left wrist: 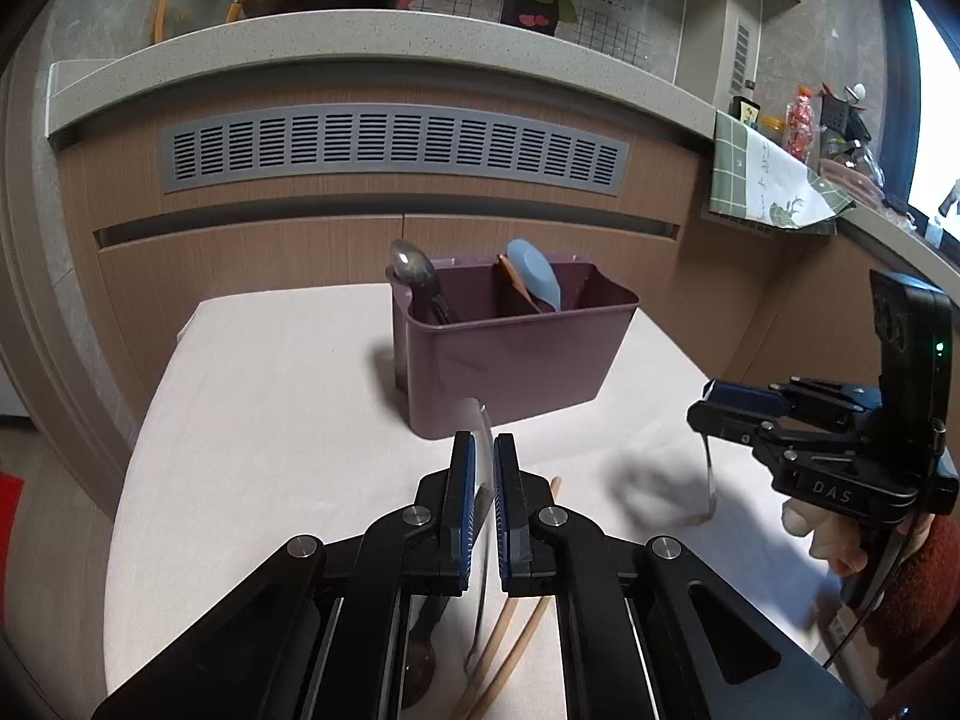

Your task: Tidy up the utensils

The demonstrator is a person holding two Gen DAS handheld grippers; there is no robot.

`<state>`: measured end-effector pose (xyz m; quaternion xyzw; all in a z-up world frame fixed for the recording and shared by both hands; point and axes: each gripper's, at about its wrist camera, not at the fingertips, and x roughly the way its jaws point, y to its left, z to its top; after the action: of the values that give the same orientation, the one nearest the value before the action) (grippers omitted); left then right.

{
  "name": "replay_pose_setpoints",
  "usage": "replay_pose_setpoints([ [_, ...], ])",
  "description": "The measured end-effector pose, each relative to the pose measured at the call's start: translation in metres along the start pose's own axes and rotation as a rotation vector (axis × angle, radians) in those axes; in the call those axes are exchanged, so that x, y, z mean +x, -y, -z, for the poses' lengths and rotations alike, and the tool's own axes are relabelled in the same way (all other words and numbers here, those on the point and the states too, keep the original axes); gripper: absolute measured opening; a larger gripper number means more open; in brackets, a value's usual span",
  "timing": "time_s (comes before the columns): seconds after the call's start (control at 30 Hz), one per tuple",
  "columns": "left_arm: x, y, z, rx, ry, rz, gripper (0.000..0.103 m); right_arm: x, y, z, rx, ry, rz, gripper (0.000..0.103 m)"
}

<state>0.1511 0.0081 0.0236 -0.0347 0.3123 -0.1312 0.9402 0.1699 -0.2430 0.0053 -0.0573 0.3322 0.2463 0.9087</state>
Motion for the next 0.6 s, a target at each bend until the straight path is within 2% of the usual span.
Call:
replay_pose_setpoints([
  [0.13, -0.001, 0.002, 0.001, 0.006, 0.000, 0.013, 0.005, 0.000, 0.000, 0.000, 0.008, -0.003, -0.006, 0.026],
  [0.23, 0.002, -0.001, 0.002, -0.004, -0.007, -0.005, 0.005, 0.000, 0.000, 0.000, 0.003, -0.003, -0.007, 0.026],
  [0.37, 0.022, -0.023, 0.005, -0.098, -0.056, -0.018, 0.009, 0.001, 0.002, 0.002, 0.001, -0.006, 0.008, 0.026],
  [0.4, 0.029, -0.030, 0.006, -0.124, -0.071, -0.011, 0.012, 0.002, 0.003, 0.003, 0.003, -0.006, 0.009, 0.026],
  [0.47, 0.054, -0.039, 0.010, -0.127, -0.137, 0.031, 0.042, 0.003, 0.003, 0.005, 0.008, -0.002, 0.007, 0.026],
  [0.5, 0.064, -0.039, 0.011, -0.106, -0.169, 0.039, 0.045, 0.003, 0.003, 0.005, 0.009, -0.002, 0.003, 0.026],
  [0.6, 0.097, -0.035, 0.013, -0.003, -0.261, 0.016, 0.046, 0.004, 0.002, 0.004, 0.001, -0.009, 0.003, 0.026],
])
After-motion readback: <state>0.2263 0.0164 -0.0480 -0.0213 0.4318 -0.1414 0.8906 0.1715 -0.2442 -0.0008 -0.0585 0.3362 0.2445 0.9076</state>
